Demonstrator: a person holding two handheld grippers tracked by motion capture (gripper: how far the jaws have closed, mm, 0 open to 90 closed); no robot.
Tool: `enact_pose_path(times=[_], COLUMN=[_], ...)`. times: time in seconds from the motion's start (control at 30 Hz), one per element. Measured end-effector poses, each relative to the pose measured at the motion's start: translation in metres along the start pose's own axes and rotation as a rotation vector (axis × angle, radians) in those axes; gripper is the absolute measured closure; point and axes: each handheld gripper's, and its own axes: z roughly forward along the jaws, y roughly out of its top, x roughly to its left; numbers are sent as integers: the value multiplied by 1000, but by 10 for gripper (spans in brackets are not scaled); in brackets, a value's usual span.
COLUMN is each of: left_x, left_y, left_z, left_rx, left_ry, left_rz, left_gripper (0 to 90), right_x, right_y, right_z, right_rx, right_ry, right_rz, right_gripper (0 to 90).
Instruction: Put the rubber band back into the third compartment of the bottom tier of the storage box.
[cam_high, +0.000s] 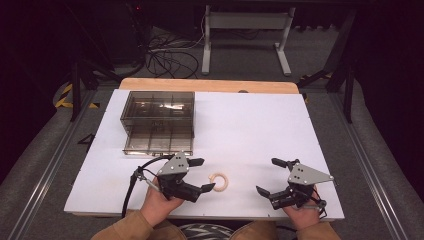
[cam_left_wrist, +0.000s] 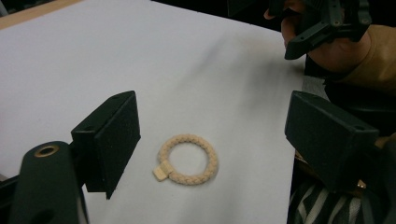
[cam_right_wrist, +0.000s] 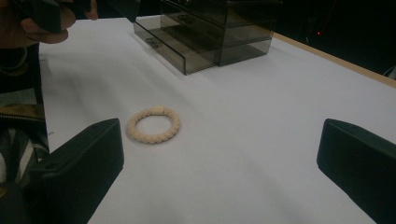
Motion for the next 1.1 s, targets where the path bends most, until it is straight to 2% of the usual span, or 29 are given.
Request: enact_pose_path(times=[0.27,0.73,0.8,1.07,1.1], left_x=[0,1,2,2,2], left_y=[-1,-3,-4,-5,-6], left_z=[19,41,45,53,56], left_rx=[60,140,168,219,236], left_ry=[-39,-53,-58,-67,-69], left_rz=[-17,-29,-35,-40,-39], left_gripper=[202,208,209,218,220], right_x=[0,0,0,0,0], right_y=[0,-1,-1,-1,-1], right_z=[0,1,1,2,2], right_rx=[0,2,4,8,8], right_ry=[6,10,12,18,19], right_rz=[2,2,3,2,2], right_gripper=[12,14,14,14,14])
